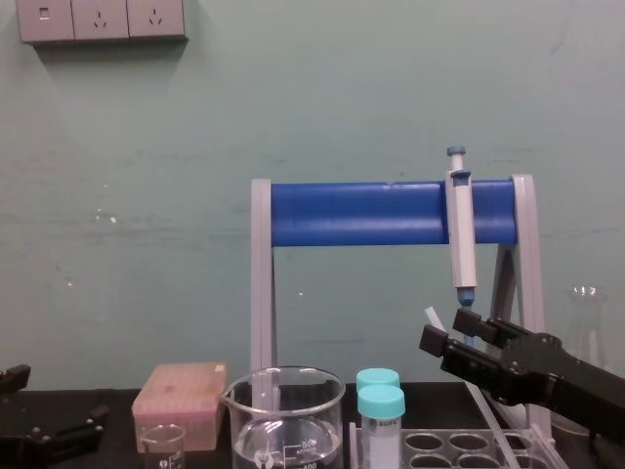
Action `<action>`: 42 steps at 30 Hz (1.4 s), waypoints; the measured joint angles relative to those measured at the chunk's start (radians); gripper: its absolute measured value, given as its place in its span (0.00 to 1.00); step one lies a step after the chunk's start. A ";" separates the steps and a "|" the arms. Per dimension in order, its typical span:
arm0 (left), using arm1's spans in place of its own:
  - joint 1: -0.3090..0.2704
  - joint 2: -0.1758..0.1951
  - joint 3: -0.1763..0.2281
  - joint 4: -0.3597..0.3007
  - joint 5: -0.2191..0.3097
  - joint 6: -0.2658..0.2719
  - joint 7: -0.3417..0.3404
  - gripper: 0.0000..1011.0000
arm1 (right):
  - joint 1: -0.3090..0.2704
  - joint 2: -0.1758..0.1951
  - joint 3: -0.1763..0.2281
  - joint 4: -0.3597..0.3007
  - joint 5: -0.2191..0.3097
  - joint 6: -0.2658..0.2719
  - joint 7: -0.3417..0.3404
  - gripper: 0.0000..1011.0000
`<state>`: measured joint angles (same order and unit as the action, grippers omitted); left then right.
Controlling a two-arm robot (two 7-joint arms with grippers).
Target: Pick up the stirring rod with one hand, then place it down.
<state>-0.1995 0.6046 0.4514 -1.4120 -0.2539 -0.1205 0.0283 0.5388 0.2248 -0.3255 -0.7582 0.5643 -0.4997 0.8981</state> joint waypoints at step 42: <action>0.000 0.000 0.000 0.000 0.000 0.000 0.000 0.99 | -0.367 0.150 0.150 -0.558 -0.011 0.426 -0.479 0.99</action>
<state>-0.1996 0.6047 0.4514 -1.4120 -0.2539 -0.1205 0.0283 0.1718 0.3750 -0.1751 -1.3158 0.5531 -0.0741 0.4194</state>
